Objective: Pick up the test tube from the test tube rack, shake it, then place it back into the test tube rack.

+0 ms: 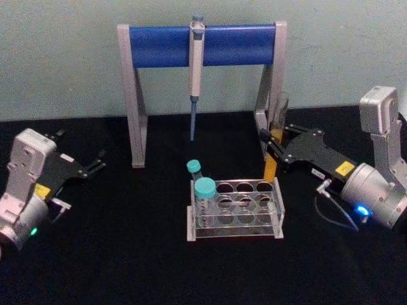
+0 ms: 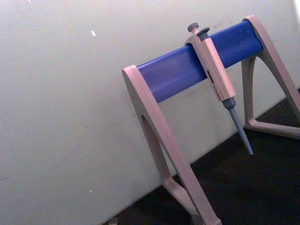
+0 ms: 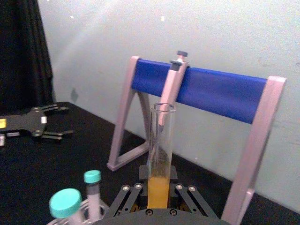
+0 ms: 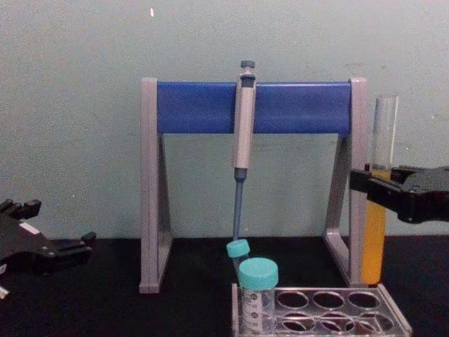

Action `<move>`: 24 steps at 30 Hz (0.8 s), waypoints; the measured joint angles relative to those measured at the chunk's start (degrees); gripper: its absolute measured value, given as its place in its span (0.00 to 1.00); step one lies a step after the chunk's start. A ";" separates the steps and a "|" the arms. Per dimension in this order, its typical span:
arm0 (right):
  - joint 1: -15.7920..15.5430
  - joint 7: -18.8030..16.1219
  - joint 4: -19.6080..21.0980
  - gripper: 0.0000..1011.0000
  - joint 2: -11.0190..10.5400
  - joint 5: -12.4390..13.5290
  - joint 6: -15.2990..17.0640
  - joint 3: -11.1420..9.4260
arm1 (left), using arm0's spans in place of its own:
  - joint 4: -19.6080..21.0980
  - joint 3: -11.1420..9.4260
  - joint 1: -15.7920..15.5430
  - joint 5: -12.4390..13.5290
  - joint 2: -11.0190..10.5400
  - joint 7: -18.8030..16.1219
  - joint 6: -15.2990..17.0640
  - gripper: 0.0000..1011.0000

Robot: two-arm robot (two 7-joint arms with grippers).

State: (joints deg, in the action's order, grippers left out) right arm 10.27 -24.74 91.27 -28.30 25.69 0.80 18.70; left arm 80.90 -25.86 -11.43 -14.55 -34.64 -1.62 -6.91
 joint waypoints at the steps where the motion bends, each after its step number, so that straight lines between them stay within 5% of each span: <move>1: -0.60 -0.14 0.83 0.23 -0.17 0.18 0.27 -0.03 | 0.00 0.00 0.00 0.00 0.00 0.00 0.00 0.99; 10: -0.56 -2.96 1.64 0.23 0.37 1.45 0.83 2.07 | 0.00 0.00 0.00 0.00 0.00 0.00 0.00 0.99; 24: 6.49 -4.10 -6.22 0.23 4.35 1.39 -1.62 4.83 | 0.00 0.00 0.00 0.00 0.00 0.00 0.00 0.99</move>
State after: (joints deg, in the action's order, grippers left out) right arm 16.76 -28.83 85.06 -23.95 27.08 -0.82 23.53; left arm 80.90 -25.86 -11.43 -14.55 -34.65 -1.62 -6.91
